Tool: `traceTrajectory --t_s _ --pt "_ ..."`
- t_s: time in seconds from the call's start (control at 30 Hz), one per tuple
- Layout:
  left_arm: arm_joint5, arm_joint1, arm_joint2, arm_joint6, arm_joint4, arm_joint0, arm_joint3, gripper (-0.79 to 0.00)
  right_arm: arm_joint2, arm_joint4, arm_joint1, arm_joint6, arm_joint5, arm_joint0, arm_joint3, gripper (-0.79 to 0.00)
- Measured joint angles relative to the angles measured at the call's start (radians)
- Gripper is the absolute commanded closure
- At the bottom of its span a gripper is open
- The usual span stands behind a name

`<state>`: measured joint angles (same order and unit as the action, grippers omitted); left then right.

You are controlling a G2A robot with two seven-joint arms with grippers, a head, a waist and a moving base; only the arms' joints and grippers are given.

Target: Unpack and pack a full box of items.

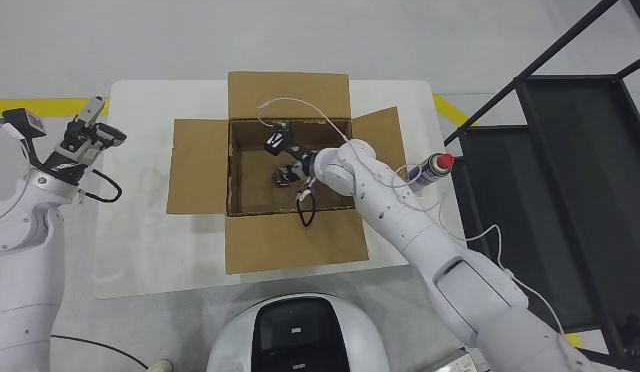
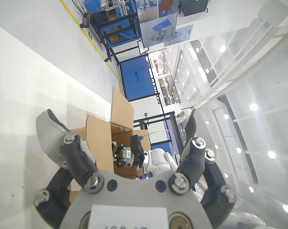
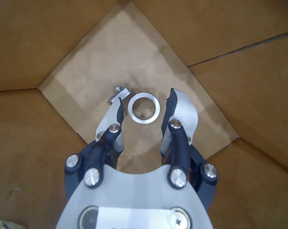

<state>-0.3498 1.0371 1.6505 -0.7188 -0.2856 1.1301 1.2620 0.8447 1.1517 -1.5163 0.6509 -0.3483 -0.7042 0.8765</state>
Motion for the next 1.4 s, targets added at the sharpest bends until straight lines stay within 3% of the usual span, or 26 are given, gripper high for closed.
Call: traceTrajectory --t_s 0.37,0.77,0.93,0.97,1.0,1.03,1.4 --pt "0.000 0.000 0.000 0.000 0.000 0.000 0.000 -0.785 -0.055 0.001 -0.040 -0.013 0.043 0.061 -0.133 -0.256" --pt "0.000 0.000 0.000 0.000 0.000 0.000 0.000 -0.785 -0.092 -0.007 -0.076 -0.011 0.061 0.097 -0.238 -0.240" --pt "0.000 0.000 0.000 0.000 0.000 0.000 0.000 -0.785 -0.104 -0.012 -0.091 -0.020 0.066 0.107 -0.277 -0.154" --pt "0.000 0.000 0.000 0.000 0.000 0.000 0.000 -0.785 -0.106 -0.012 -0.094 -0.021 0.067 0.109 -0.284 -0.114" --pt "0.000 0.000 0.000 0.000 0.000 0.000 0.000 -0.785 -0.109 -0.013 -0.098 -0.024 0.067 0.112 -0.292 -0.025" --pt "0.000 0.000 0.000 0.000 0.000 0.000 0.000 -0.785 -0.110 -0.013 -0.100 -0.025 0.067 0.114 -0.299 0.000" --pt "0.000 0.000 0.000 0.000 0.000 0.000 0.000 -0.785 -0.114 0.012 -0.113 -0.059 0.091 0.141 -0.320 0.000"
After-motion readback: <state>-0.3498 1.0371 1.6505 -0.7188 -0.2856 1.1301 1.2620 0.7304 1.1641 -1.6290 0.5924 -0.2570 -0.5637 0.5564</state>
